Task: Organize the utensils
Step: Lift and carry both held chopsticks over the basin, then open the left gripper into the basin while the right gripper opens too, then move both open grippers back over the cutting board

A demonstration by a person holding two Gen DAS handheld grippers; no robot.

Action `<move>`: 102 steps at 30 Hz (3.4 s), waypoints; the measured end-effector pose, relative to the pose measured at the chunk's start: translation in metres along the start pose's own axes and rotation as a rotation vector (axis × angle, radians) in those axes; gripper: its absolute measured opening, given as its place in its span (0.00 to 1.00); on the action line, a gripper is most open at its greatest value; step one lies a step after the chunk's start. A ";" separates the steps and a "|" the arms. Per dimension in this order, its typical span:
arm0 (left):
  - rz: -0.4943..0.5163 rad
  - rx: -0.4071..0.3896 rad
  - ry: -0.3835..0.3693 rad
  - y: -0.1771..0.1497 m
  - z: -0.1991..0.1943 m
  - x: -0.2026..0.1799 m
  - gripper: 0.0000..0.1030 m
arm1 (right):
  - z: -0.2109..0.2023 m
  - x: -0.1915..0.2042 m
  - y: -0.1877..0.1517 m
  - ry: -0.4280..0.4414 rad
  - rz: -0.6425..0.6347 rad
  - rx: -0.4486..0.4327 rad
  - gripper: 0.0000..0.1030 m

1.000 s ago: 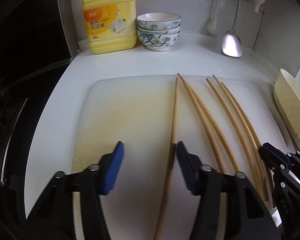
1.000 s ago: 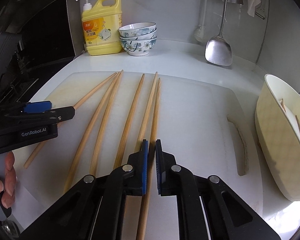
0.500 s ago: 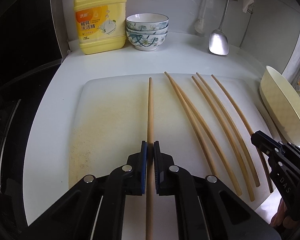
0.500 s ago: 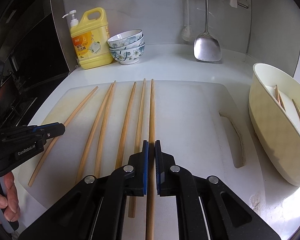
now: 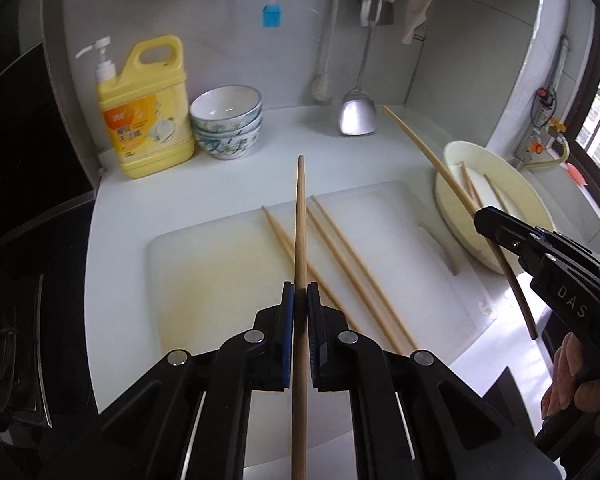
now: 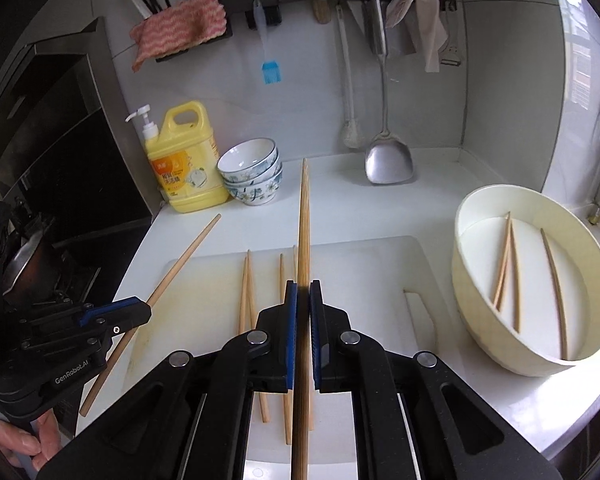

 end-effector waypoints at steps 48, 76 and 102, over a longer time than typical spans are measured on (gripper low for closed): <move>0.321 0.187 -0.176 0.142 0.201 -0.320 0.07 | 0.053 -0.324 0.000 -0.153 0.368 0.114 0.06; 0.193 0.082 -0.038 0.144 0.147 -0.253 0.82 | 0.014 -0.302 0.000 -0.222 0.375 0.064 0.33; 0.040 0.022 0.026 0.101 0.054 -0.103 0.94 | -0.003 -0.139 0.012 -0.152 0.193 0.087 0.60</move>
Point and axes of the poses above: each gripper's, at about its wrist camera, not at the fingertips, and z roughly the way its jaws point, x to its left, y to its top, the point moved 5 cm from there along z, roughly the way its jaws point, and after that the axes turned 3 degrees about x, right-handed, at the moved point
